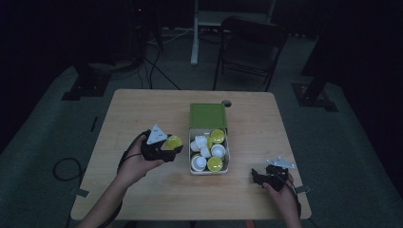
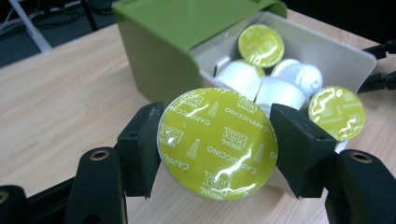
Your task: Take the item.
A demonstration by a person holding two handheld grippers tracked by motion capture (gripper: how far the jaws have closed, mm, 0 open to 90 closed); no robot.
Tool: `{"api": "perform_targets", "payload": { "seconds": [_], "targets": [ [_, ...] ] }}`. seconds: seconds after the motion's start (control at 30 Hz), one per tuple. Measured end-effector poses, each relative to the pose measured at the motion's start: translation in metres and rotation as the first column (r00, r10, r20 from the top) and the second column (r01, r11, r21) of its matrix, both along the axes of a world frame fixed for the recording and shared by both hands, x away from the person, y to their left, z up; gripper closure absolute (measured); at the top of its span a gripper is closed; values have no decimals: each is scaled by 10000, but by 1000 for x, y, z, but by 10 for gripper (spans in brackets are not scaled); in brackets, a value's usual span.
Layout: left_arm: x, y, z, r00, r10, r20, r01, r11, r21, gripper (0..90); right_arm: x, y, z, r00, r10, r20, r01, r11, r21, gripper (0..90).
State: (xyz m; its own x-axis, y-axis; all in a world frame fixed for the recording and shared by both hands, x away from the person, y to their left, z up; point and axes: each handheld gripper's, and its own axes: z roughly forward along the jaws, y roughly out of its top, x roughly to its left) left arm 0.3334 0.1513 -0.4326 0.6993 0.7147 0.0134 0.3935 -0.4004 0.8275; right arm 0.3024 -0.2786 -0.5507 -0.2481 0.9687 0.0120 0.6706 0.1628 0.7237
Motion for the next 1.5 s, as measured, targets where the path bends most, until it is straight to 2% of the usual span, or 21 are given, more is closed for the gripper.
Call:
{"api": "perform_targets", "payload": {
  "seconds": [0.17, 0.37, 0.7, 1.03, 1.17, 1.5],
  "targets": [
    [-2, 13, -9, 9994, 333, -127, -335, 9993, -175, 383, 0, 0, 0, 10000, 4, -2, -4, 10000, -6, 120],
    [-3, 28, -18, 9980, 601, -197, -602, 9982, 1, 384, 0, 0, 0, 10000, 4, 0, -4, 10000, -7, 120],
    [-8, 52, -32, 9936, 1071, -348, -1075, 9942, -92, 384, 0, 0, 0, 10000, 4, -1, -4, 10000, -8, 120],
    [-18, 70, -46, 9907, 1277, -465, -1283, 9917, -93, 383, 0, 0, 0, 10000, 5, -1, -5, 10000, -8, 120],
    [-21, 77, -53, 9884, 1419, -547, -1433, 9895, -212, 383, 0, 0, 0, 10000, 5, 0, -5, 10000, -8, 120],
    [-29, 87, -67, 9872, 1438, -685, -1456, 9891, -225, 383, 0, 0, 0, 10000, 3, -3, -3, 10000, -10, 120]
  ]
}}
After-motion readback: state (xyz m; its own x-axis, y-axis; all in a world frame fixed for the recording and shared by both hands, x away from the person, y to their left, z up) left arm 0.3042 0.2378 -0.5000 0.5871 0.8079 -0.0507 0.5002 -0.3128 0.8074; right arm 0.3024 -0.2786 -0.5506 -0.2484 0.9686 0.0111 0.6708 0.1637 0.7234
